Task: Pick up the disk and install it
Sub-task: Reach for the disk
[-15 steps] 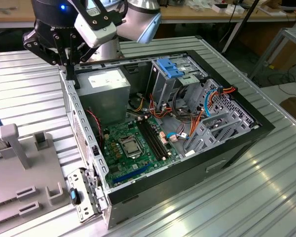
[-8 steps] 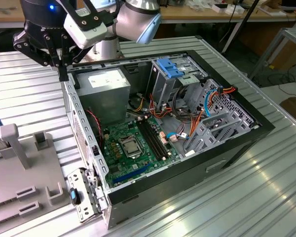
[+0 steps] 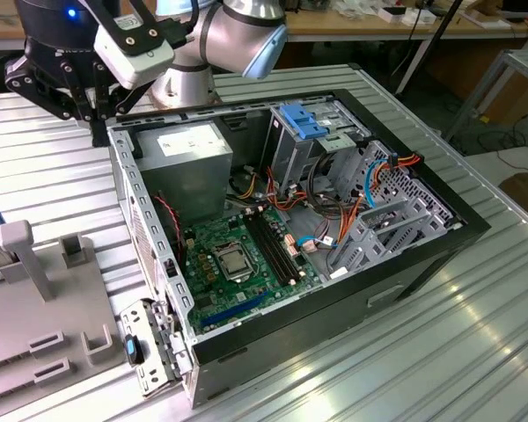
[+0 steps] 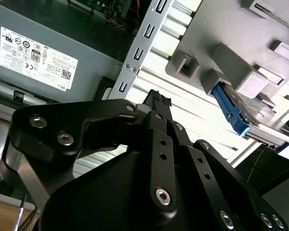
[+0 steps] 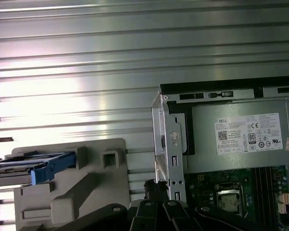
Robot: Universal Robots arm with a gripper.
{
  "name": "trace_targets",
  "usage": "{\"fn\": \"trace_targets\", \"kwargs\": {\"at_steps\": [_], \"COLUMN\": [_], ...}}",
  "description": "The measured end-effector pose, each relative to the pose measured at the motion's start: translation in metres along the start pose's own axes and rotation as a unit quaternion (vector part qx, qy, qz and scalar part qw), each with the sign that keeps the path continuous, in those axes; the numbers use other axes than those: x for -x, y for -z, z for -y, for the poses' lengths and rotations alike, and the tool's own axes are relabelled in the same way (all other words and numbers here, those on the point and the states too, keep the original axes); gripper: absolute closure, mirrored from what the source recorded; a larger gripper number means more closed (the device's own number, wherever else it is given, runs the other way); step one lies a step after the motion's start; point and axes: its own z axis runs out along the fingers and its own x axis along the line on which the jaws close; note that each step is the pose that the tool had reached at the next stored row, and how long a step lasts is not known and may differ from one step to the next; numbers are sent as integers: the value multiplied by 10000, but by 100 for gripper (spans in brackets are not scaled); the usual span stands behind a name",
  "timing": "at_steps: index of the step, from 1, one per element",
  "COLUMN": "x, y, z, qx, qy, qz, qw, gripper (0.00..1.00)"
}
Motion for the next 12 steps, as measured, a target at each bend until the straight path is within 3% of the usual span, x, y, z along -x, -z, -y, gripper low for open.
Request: {"fn": "trace_targets", "kwargs": {"at_steps": [12], "x": [-189], "y": [5], "z": [14], "qx": [0], "qy": [0], "qz": [0], "qw": [10000], "gripper": [89]}}
